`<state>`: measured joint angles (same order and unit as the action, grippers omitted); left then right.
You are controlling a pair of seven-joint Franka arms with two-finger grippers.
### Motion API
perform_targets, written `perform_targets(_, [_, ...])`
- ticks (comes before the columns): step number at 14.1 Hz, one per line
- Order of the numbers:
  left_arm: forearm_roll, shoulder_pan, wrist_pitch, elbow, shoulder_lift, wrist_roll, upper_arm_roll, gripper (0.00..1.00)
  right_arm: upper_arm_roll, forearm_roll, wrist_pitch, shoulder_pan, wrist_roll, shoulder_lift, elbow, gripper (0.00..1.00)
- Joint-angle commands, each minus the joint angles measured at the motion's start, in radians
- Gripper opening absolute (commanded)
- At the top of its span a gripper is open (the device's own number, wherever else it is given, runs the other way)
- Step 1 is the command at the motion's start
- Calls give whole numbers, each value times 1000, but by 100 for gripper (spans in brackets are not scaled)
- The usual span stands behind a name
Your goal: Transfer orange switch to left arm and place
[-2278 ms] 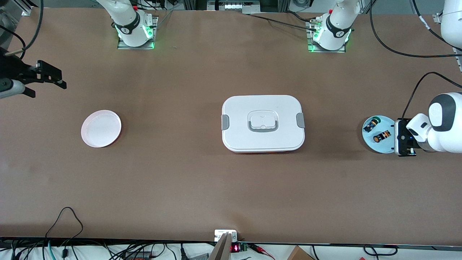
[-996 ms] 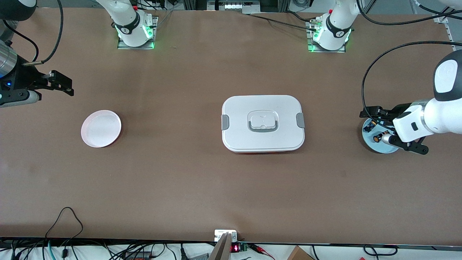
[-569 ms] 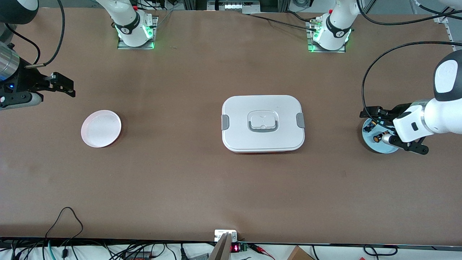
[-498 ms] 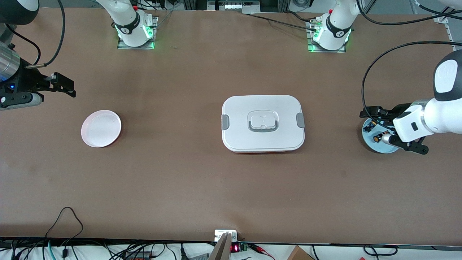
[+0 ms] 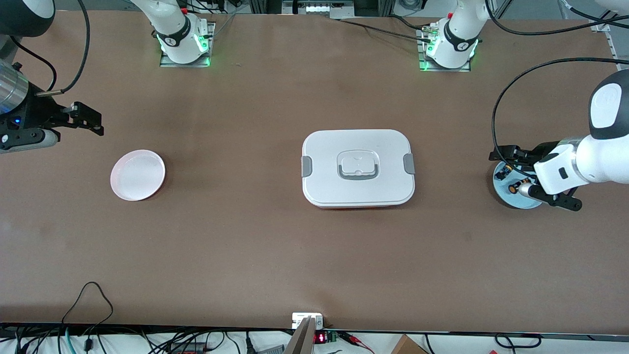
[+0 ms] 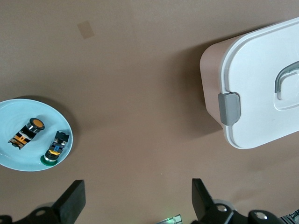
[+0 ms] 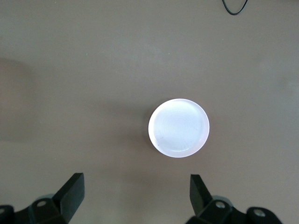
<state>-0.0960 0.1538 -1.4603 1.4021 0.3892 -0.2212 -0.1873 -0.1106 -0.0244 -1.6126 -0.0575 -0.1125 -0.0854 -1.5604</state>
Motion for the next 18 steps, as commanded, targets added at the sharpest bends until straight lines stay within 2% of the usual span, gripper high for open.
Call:
perform_targets(1, [134, -163, -333, 440, -388, 333, 132, 100, 2, 17, 0, -1, 17, -8, 20, 100])
perform_targets(7, [134, -157, -319, 440, -394, 332, 134, 100, 2, 21, 0, -1, 17, -8, 20, 100])
perform_targets(10, [134, -157, -311, 440, -395, 330, 132, 100, 5, 58, -1, -8, 16, -10, 20, 100])
perform_targets(18, [117, -157, -276, 431, -483, 330, 127, 100, 6, 57, 2, -7, 16, -10, 20, 100])
